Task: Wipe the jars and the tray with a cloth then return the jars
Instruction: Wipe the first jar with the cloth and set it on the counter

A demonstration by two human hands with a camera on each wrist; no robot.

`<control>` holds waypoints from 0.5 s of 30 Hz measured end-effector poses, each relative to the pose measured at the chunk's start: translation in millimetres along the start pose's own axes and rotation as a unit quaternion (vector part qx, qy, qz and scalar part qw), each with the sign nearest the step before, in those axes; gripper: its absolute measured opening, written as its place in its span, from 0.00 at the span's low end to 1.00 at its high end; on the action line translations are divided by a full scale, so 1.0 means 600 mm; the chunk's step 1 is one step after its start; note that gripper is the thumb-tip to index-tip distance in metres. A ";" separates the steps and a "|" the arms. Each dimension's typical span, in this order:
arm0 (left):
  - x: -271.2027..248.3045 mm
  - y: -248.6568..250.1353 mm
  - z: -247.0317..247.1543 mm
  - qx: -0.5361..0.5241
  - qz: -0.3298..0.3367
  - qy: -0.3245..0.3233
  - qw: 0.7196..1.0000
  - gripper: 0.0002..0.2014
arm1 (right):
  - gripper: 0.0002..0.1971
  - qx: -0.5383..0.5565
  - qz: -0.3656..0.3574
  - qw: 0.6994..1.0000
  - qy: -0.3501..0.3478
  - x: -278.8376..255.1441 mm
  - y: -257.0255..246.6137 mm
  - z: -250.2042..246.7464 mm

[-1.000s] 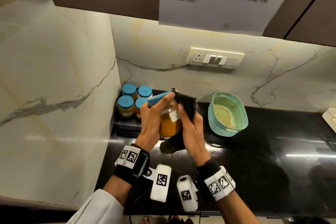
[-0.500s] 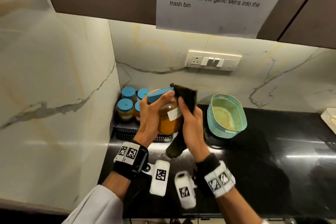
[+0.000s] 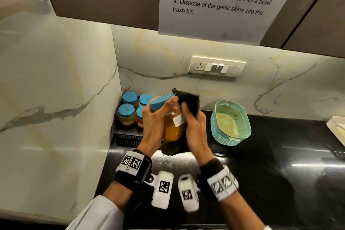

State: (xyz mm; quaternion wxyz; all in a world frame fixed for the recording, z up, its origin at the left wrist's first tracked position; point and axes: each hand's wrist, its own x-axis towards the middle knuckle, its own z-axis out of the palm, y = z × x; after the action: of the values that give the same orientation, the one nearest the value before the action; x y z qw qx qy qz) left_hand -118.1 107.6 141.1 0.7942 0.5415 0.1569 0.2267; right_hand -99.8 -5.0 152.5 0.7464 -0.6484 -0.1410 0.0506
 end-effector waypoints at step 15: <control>0.017 0.006 0.000 0.009 -0.015 0.031 0.999 0.46 | 0.23 -0.037 -0.092 0.994 -0.048 -0.032 0.039 0.010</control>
State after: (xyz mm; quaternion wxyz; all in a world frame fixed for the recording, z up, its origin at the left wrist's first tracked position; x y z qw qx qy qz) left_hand -110.1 114.0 144.5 0.7873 0.5388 0.1921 0.2302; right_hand -117.1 -0.8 127.3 0.7160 -0.6564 -0.2374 0.0078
